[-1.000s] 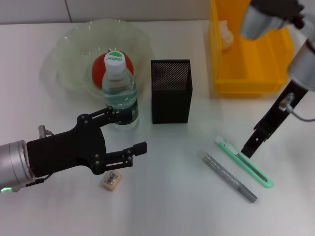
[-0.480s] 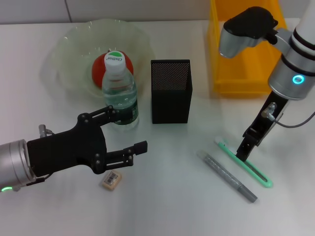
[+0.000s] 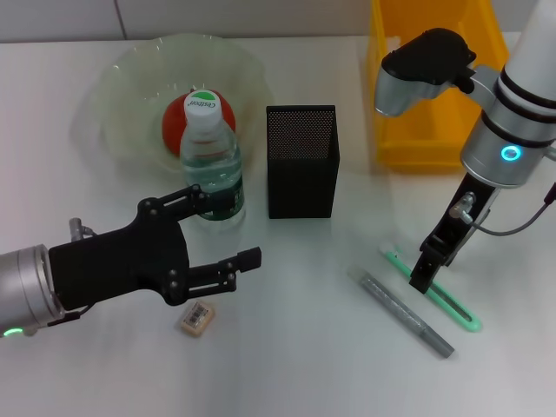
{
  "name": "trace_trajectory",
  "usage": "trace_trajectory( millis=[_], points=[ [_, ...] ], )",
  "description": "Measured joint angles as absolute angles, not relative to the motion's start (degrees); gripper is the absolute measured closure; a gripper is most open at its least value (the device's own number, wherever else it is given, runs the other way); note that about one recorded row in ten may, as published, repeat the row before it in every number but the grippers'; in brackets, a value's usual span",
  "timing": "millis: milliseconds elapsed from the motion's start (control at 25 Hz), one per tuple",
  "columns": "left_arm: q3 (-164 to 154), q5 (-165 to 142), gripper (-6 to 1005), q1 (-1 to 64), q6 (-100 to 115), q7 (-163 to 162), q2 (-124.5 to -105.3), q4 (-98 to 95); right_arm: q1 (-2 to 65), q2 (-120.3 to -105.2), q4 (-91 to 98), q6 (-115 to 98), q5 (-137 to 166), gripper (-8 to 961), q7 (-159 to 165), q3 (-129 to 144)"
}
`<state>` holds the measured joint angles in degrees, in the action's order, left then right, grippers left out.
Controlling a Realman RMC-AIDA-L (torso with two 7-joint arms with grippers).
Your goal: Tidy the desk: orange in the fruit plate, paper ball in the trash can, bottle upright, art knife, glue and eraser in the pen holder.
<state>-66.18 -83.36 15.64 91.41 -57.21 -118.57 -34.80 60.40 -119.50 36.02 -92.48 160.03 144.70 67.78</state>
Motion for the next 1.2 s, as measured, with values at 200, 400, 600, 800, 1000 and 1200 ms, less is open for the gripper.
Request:
trace_trajectory(
  millis=[200, 400, 600, 800, 1000, 1200],
  points=[
    [-66.17, -83.35, 198, 15.92, 90.79, -57.21, -118.62, -34.42, 60.43, -119.59, 35.22, -91.47, 159.87, 339, 144.70, 67.78],
    [-66.18, -83.36, 198, 16.45, 90.63, -57.13, -118.61, -33.48, 60.46, -119.62, 34.30, -90.62, 159.30, 339, 144.18, 67.76],
    [-66.18, -83.38, 198, 16.52, 90.61, -56.55, -118.59, -33.48, 60.47, -119.62, 34.10, -90.20, 159.30, 445, 144.14, 67.76],
    [-66.18, -83.41, 198, 16.52, 90.61, -56.45, -118.63, -33.49, 60.59, -119.68, 33.59, -89.64, 159.30, 479, 144.14, 67.76],
    [-66.18, -83.41, 199, 16.52, 90.61, -56.36, -118.65, -33.35, 61.36, -119.71, 31.82, -88.81, 159.30, 518, 144.11, 67.76],
    [-66.18, -83.41, 199, 16.59, 90.49, -55.57, -118.65, -32.74, 61.63, -119.77, 31.57, -88.55, 159.30, 551, 144.09, 67.76]
  ],
)
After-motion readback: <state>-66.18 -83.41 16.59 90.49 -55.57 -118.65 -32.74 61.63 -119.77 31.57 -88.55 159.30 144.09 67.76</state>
